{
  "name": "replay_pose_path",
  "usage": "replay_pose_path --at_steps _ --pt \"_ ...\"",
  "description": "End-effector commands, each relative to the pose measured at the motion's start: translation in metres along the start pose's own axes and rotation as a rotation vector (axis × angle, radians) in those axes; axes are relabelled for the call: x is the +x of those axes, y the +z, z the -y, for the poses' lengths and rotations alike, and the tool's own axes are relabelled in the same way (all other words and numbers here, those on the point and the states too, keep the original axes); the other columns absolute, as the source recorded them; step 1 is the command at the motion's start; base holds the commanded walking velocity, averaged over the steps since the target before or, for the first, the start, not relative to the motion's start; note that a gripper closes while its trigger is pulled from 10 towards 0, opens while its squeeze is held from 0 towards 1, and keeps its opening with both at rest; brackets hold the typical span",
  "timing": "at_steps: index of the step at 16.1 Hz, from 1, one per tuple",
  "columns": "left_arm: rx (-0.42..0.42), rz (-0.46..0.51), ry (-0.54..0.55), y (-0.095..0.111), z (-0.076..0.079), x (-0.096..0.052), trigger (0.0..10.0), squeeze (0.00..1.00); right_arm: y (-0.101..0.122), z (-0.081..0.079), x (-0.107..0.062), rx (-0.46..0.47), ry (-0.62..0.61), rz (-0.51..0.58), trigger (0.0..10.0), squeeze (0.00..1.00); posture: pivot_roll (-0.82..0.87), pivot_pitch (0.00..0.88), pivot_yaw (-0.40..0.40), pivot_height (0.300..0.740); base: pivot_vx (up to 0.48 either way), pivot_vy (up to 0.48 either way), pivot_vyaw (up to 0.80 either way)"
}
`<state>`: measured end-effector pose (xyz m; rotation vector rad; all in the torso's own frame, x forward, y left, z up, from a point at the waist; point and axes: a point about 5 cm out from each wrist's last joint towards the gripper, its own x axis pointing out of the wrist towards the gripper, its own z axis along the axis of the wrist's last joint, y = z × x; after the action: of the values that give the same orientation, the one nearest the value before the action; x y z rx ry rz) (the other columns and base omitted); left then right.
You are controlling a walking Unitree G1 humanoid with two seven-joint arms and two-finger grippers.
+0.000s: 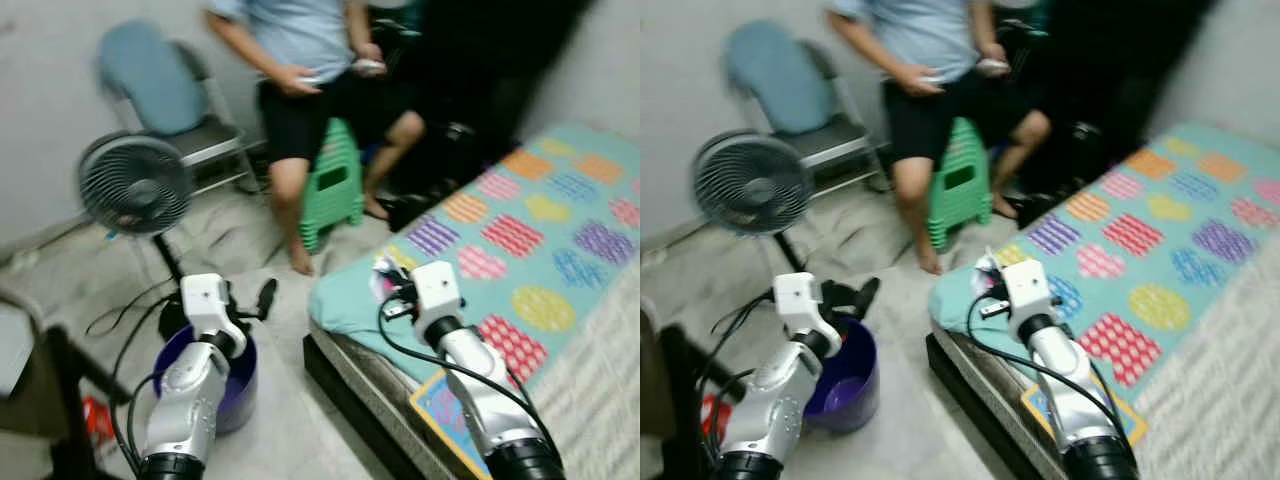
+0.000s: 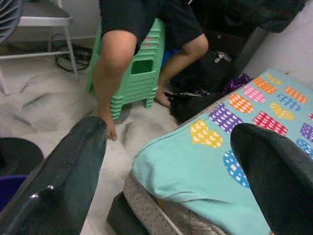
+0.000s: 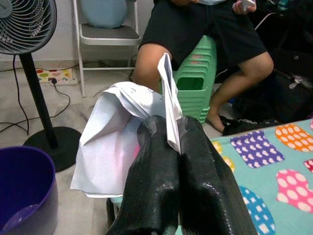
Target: Clean up the room
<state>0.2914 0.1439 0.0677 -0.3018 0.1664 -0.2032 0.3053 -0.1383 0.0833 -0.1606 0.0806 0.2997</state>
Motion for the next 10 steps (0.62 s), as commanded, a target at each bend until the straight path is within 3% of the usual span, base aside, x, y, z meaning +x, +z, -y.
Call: replay_pose_path --at_steps 1,2,7,10 --pt "0.016 0.002 0.026 0.0027 -0.0074 -0.0014 10.0 0.00 0.0062 -0.0068 0.0030 0.007 0.027 0.025 10.0 0.00 -0.15 0.000 0.015 0.740 0.000 0.000 0.80" --pt "0.012 0.004 0.023 0.0028 -0.0074 -0.0014 10.0 0.00 0.0058 -0.0072 0.0028 0.011 0.027 0.026 10.0 0.00 -0.15 0.000 0.015 0.740 0.000 0.000 0.80" --pt "-0.002 0.039 -0.043 0.0059 -0.0008 -0.0030 10.0 0.00 0.0038 -0.0056 0.0015 0.038 0.020 0.020 10.0 0.00 -0.15 0.000 0.017 0.740 0.000 0.000 0.00" --pt "-0.003 0.039 -0.047 0.0060 -0.0006 -0.0028 10.0 0.00 0.0037 -0.0058 0.0016 0.038 0.023 0.019 10.0 0.00 -0.15 0.000 0.016 0.740 0.305 0.000 0.00"
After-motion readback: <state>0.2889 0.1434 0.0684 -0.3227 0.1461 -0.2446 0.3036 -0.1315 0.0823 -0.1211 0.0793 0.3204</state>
